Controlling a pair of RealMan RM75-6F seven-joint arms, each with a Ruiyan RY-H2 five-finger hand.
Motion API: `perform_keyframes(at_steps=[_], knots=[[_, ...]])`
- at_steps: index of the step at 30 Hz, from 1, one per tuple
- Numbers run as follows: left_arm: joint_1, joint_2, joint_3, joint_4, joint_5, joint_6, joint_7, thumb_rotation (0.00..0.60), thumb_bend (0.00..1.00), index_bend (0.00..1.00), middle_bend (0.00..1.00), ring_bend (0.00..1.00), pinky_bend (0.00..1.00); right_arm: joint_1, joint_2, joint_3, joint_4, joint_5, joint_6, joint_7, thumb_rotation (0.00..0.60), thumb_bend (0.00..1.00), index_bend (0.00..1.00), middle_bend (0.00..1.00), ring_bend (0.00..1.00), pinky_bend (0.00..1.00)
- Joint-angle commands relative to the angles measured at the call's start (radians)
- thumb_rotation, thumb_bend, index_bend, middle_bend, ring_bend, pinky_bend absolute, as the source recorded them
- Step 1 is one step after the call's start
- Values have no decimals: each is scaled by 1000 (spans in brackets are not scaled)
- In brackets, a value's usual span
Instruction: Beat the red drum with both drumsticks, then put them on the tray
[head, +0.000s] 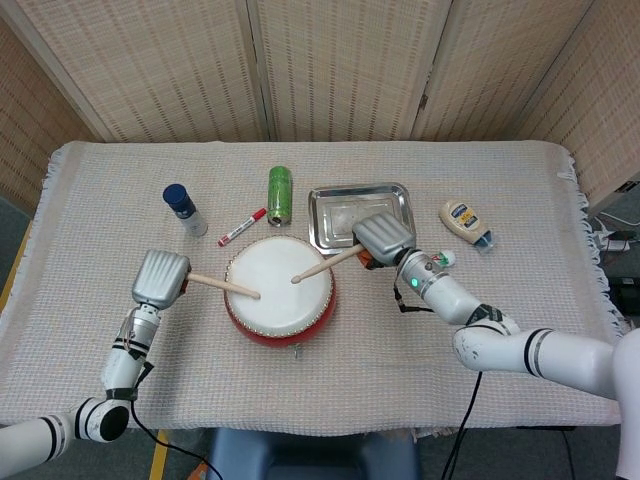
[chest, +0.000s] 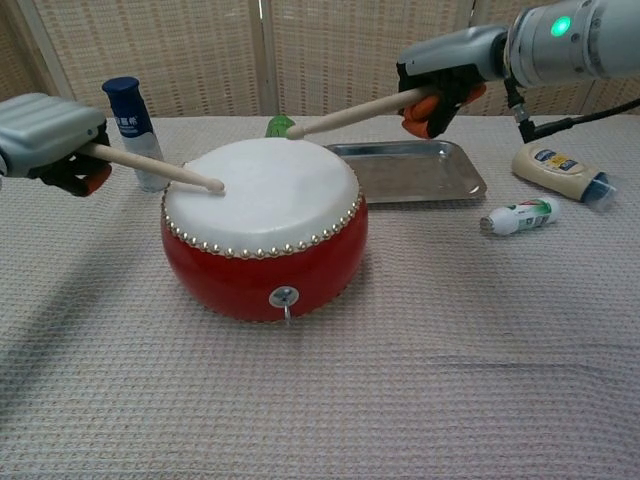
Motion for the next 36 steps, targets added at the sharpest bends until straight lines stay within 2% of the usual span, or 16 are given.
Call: perform_keyframes(at_steps=[1,5,8,12,16,20,27,30,32,36], knots=[[22,59,-29,-71,34,67,-39,600,620,1000,1000,1000,1000,22,-88,-61,104,38,-32,-88,600,817,1000,1000,1000,1000],[29,94,-40,-115,49,89,-52,600,620,1000,1000,1000,1000,40,-150,-97,165,84,-15,-173,600,817,1000,1000,1000,1000],[23,87,-34,-111,43,74,-45,600,621,1000,1000,1000,1000,28,-140,-57,129,75,31,-150,600,817,1000,1000,1000,1000],[5,35,-6,-61,28,30,-15,600,621,1000,1000,1000,1000,-14,-52,29,21,2,71,-35,600,817,1000,1000,1000,1000],[-16,-27,22,11,2,-25,24,600,621,1000,1000,1000,1000,-41,11,64,-31,-53,84,14,600,817,1000,1000,1000,1000],[-21,-42,13,34,-22,-26,42,600,621,1000,1000,1000,1000,-48,9,54,-16,-60,58,9,600,817,1000,1000,1000,1000],[14,54,-38,-82,16,77,-27,600,621,1000,1000,1000,1000,-25,-104,-12,123,-15,-16,-70,600,817,1000,1000,1000,1000],[20,80,-47,-117,26,91,-44,600,621,1000,1000,1000,1000,-14,-152,-36,178,12,-18,-120,600,817,1000,1000,1000,1000],[18,80,-45,-118,25,85,-43,600,621,1000,1000,1000,1000,-14,-161,-29,180,19,-2,-127,600,817,1000,1000,1000,1000],[5,33,-19,-79,6,45,-24,600,621,1000,1000,1000,1000,-41,-104,42,88,-25,65,-59,600,817,1000,1000,1000,1000]])
